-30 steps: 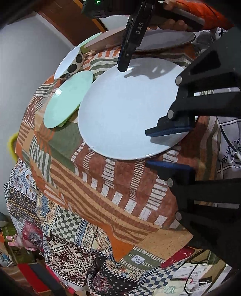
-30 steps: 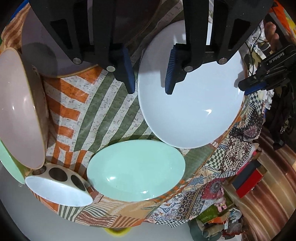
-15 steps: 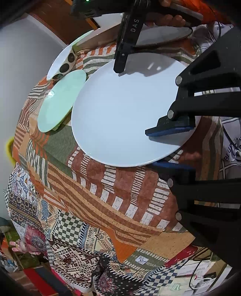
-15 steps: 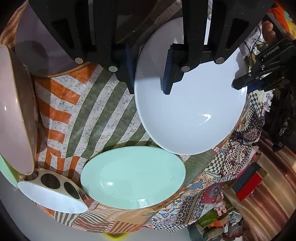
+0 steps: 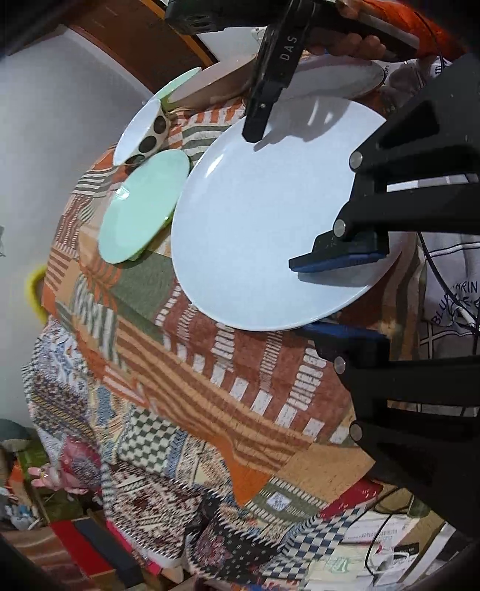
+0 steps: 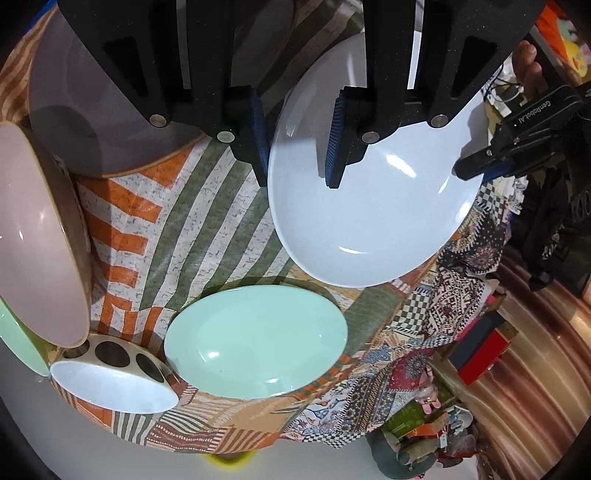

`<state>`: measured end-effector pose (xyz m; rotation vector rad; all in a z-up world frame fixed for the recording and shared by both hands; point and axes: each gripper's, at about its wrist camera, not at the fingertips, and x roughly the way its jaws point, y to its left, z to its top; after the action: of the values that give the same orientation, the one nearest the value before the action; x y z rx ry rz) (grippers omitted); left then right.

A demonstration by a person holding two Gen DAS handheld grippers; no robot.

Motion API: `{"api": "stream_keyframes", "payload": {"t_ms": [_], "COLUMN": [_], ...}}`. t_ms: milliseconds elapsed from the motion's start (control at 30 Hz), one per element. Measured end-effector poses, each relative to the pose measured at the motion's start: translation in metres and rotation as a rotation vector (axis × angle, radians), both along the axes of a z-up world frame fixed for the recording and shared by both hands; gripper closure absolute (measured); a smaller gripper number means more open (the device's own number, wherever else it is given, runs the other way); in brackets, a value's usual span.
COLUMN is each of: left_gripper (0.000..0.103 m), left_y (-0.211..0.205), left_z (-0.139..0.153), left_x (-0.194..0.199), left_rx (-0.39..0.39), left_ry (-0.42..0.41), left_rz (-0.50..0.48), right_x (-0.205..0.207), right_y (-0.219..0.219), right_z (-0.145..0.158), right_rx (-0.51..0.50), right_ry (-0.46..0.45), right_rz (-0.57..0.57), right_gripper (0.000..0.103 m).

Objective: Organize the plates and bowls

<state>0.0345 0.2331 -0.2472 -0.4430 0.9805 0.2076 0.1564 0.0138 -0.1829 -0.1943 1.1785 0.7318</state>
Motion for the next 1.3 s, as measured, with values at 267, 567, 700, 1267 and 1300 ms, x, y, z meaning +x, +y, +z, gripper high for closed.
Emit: {"api": "stream_keyframes", "payload": {"t_ms": [267,567,700,1267,1300], "left_gripper": [0.076,0.076,0.076,0.076,0.076], "left_y": [-0.013,-0.038,-0.053,-0.115,-0.118], "left_z": [0.031,0.062,0.073,0.089,0.088], "left_x": [-0.004,-0.006,-0.007,-0.001,0.000], "left_rx": [0.052,0.074,0.086,0.092,0.091], "left_ry": [-0.058,-0.128,-0.152,-0.147,-0.143], "left_rz": [-0.009,-0.047,-0.069,-0.167,-0.173], "right_x": [-0.009,-0.018,-0.023,-0.038,-0.039], "right_y": [-0.013,-0.045,-0.060,-0.129,-0.133], "right_z": [0.024,0.054,0.065,0.077,0.076], "right_rx": [0.053,0.115,0.138,0.195,0.196], "right_ry": [-0.043,-0.101,-0.118,-0.139,-0.134], "right_rz": [-0.011,-0.063,-0.084,-0.175,-0.183], "right_gripper": [0.076,0.076,0.076,0.076,0.076]}}
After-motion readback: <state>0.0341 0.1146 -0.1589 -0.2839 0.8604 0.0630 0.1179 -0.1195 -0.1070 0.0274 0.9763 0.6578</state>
